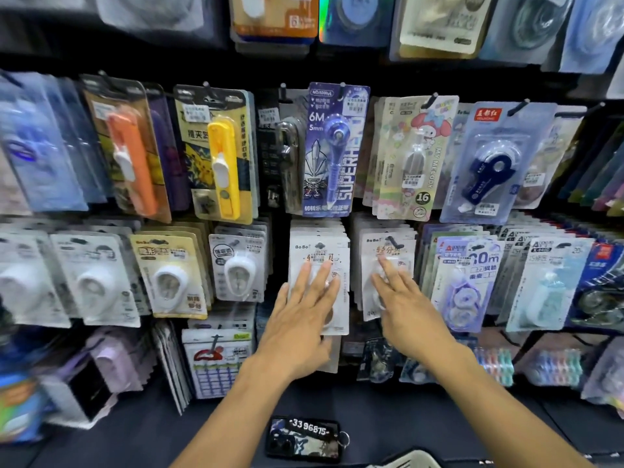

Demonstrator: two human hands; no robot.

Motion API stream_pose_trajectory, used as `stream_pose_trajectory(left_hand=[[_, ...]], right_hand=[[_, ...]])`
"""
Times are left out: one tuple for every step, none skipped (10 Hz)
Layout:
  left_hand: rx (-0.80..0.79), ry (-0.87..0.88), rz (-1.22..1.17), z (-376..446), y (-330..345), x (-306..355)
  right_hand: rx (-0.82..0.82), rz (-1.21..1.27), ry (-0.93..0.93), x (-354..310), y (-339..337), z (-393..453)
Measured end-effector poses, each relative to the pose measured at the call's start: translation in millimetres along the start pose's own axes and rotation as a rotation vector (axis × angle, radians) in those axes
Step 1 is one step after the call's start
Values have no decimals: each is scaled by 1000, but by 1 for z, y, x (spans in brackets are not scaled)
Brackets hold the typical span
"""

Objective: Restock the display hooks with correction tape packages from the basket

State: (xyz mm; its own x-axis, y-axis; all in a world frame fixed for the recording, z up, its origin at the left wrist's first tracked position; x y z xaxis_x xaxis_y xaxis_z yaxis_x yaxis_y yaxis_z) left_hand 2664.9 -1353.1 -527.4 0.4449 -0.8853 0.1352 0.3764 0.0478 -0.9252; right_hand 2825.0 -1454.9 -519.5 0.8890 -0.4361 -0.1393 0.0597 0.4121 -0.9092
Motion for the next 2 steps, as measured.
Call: stream_pose_trajectory(left_hand=[[121,1,-138,-7,-36,1],[430,-95,-460,-16,-80,-12]], right_hand=[[202,230,-66,-4,-29,-22],[350,530,-87,-2,-62,-32]])
Point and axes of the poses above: each hand's wrist, its own z-axis towards the middle knuckle, its own y-axis out of the palm, x = y × z, the point moved 3 cm from there along z, towards the middle knuckle, and after that the axes turned 10 degrees about x, right-handed, at the moved point
